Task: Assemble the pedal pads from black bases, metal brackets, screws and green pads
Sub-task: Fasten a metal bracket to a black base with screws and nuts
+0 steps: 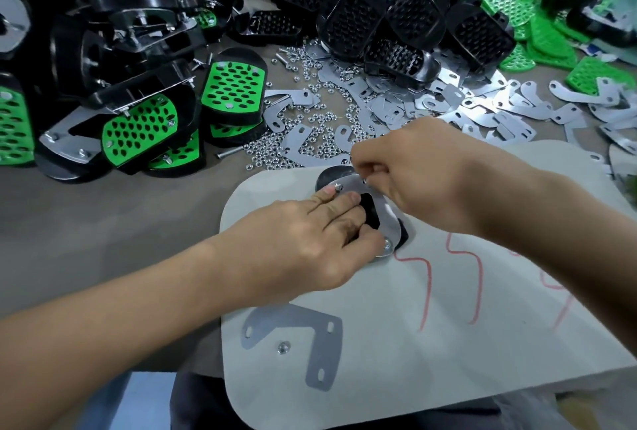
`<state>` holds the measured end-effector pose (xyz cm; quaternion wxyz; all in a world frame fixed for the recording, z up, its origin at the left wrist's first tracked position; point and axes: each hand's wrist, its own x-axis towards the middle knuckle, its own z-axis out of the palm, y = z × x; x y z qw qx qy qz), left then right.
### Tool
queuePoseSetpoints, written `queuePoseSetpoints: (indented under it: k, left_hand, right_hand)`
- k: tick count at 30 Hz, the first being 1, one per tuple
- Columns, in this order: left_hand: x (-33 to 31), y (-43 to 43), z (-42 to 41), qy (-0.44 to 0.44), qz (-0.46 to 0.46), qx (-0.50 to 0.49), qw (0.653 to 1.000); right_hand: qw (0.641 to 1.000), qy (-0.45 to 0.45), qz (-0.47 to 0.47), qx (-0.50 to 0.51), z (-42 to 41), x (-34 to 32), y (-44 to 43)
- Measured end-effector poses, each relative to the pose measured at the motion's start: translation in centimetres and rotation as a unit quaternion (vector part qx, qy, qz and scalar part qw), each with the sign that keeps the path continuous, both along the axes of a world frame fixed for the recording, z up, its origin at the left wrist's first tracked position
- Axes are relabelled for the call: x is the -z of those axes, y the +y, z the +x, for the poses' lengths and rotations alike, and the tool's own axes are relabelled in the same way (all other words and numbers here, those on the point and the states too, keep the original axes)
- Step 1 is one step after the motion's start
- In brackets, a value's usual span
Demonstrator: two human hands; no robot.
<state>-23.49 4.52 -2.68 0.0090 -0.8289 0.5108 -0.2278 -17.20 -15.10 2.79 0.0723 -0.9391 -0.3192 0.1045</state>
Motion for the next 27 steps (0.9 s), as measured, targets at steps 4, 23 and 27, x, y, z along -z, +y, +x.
queuePoseSetpoints:
  k: [4,23,27]
  left_hand:
    - [0.0,0.0,0.1,0.01,0.004,-0.002,1.0]
    - [-0.1,-0.1,0.0,-0.001,0.019,-0.014,1.0]
    - [0.1,-0.2,-0.1,-0.01,0.02,-0.013,1.0]
  right_hand:
    - [0.998,-0.035,-0.051,-0.034,-0.2,0.5,0.2]
    - [0.983,-0.064,-0.062,-0.16,-0.4,0.7,-0.3]
    - [0.988,-0.091,-0.095,-0.083,-1.0,1.1,0.5]
